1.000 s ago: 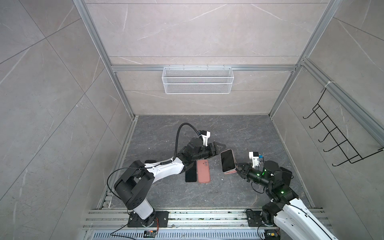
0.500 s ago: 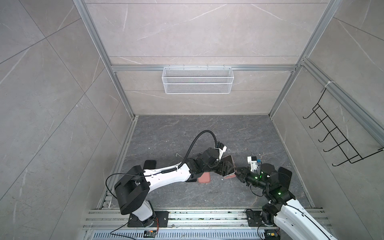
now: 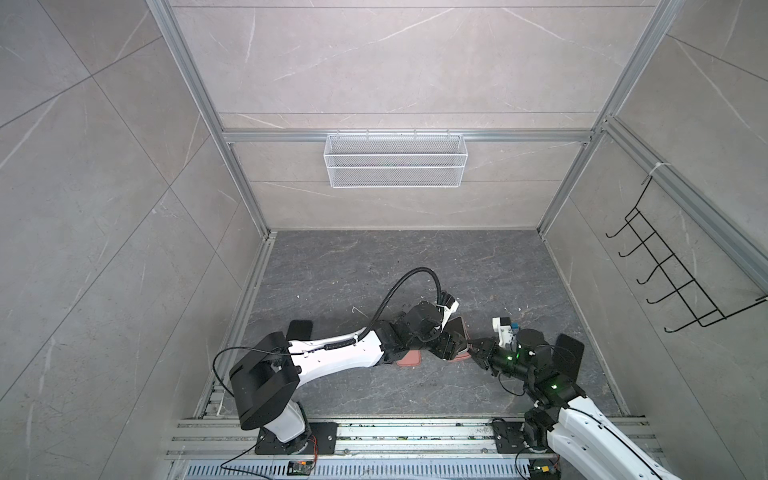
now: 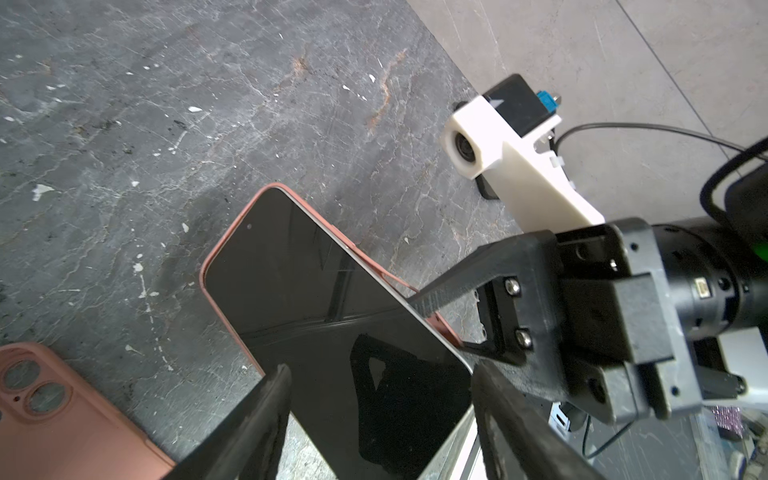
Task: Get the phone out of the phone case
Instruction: 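Pull the pink case away with the right gripper while the left holds the phone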
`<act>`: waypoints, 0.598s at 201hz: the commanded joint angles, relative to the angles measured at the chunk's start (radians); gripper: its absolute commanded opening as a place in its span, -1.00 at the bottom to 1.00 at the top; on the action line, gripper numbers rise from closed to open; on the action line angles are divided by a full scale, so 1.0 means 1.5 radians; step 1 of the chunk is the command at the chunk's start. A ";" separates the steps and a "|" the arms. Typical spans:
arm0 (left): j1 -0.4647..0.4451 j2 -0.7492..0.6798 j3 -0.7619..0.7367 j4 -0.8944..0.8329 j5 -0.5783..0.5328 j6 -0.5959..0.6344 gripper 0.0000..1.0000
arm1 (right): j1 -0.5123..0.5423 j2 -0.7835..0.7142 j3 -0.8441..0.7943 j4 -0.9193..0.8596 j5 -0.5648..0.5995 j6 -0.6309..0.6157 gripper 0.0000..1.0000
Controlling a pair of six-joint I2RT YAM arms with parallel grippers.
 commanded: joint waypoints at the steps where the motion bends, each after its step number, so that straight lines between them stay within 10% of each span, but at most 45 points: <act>1: -0.008 -0.011 -0.006 0.031 0.031 0.028 0.42 | 0.001 -0.002 -0.002 0.056 -0.006 0.009 -1.00; 120: -0.058 0.033 0.051 -0.080 -0.138 0.083 0.30 | 0.001 0.002 -0.009 0.068 -0.014 0.013 -1.00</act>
